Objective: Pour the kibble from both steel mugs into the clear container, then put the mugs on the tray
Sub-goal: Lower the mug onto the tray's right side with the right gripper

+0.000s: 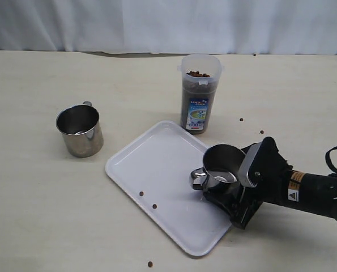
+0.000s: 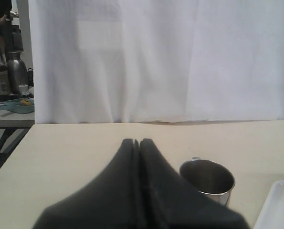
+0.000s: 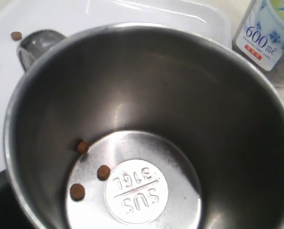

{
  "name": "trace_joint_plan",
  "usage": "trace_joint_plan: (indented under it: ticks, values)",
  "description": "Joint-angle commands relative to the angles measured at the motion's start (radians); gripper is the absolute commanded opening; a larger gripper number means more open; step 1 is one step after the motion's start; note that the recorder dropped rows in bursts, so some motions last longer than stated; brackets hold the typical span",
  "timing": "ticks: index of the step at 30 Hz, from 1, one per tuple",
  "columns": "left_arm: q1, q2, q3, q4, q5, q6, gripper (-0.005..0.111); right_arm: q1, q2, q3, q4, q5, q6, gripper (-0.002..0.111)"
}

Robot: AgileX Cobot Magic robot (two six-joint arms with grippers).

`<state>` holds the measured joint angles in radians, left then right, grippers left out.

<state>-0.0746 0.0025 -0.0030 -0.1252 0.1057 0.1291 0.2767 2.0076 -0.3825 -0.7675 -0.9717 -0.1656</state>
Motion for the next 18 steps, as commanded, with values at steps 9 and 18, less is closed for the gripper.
trace_joint_plan:
  ticks: [9,18]
  values:
    - [-0.008,-0.003,0.003,0.005,-0.006,-0.002,0.000,-0.007,-0.034,0.005,0.026,0.023,-0.027,0.082]
    - [-0.008,-0.003,0.003,0.005,-0.006,-0.002,0.000,-0.007,-0.127,0.016,0.015,0.115,0.103,0.082]
